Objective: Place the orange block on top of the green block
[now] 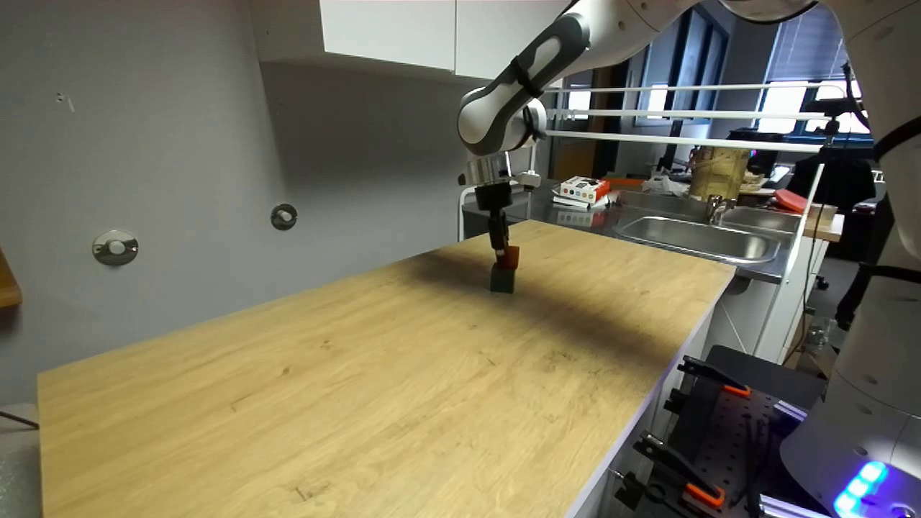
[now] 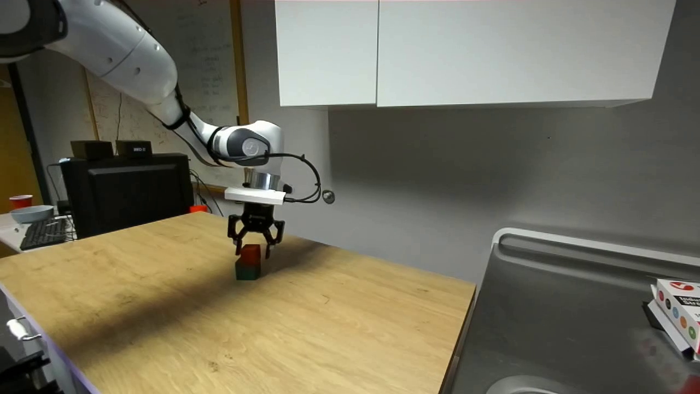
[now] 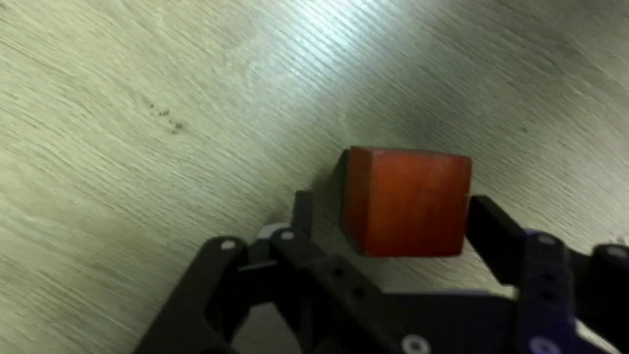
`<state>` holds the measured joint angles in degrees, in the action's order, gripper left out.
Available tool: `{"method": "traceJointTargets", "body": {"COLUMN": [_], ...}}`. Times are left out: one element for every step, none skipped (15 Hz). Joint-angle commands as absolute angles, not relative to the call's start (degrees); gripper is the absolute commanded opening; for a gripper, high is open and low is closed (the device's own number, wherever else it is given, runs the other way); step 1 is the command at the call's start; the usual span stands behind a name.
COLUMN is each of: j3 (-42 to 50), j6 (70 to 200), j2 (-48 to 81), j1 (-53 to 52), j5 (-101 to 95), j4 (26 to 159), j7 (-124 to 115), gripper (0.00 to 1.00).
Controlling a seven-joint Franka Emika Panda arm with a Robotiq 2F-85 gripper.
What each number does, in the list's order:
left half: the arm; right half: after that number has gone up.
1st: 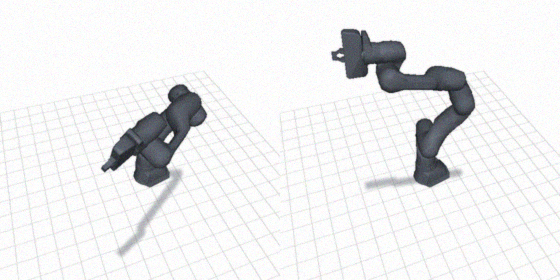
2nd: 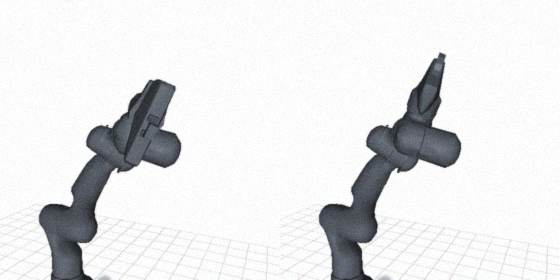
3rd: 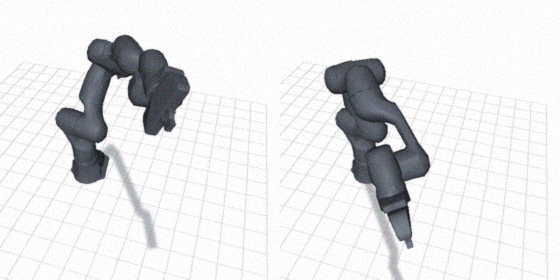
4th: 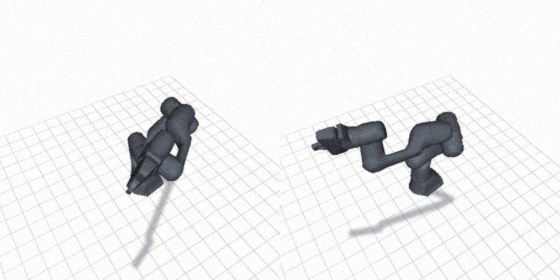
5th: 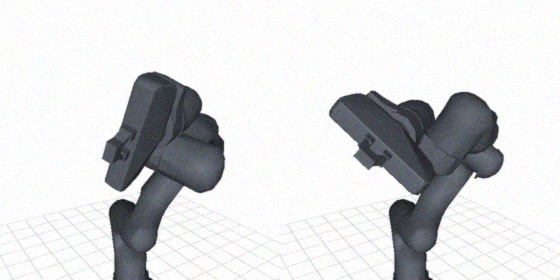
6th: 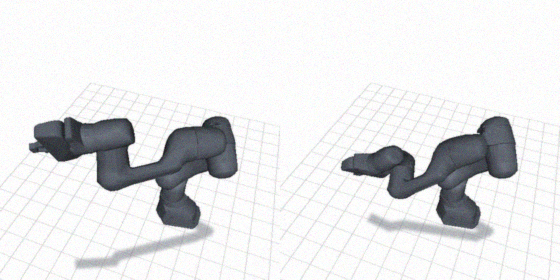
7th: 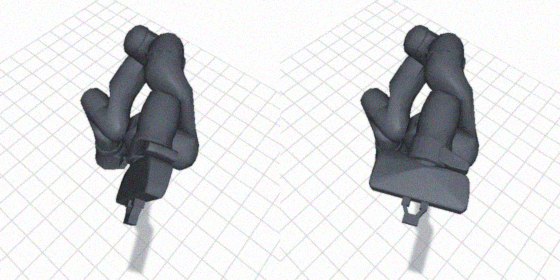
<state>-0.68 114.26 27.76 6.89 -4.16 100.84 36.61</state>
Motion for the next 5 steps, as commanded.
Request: {"method": "traceJointTargets", "body": {"j3": [-1.4,-1.4,-1.2,-1.2,-0.8], "j6": [111.9,111.5,110.9,110.4,109.7], "j2": [28.3,28.2,28.0,27.8,27.3], "j1": [7.3,7.3,7.1,7.0,6.6], "j5": [-3.9,-4.1,-4.5,-4.6,-5.4], "j4": [98.7,98.6,98.4,98.4,98.4], "j7": [37.7,37.6,37.2,36.9,35.9], "gripper": [1.0,1.0,1.0,1.0,1.0]}}
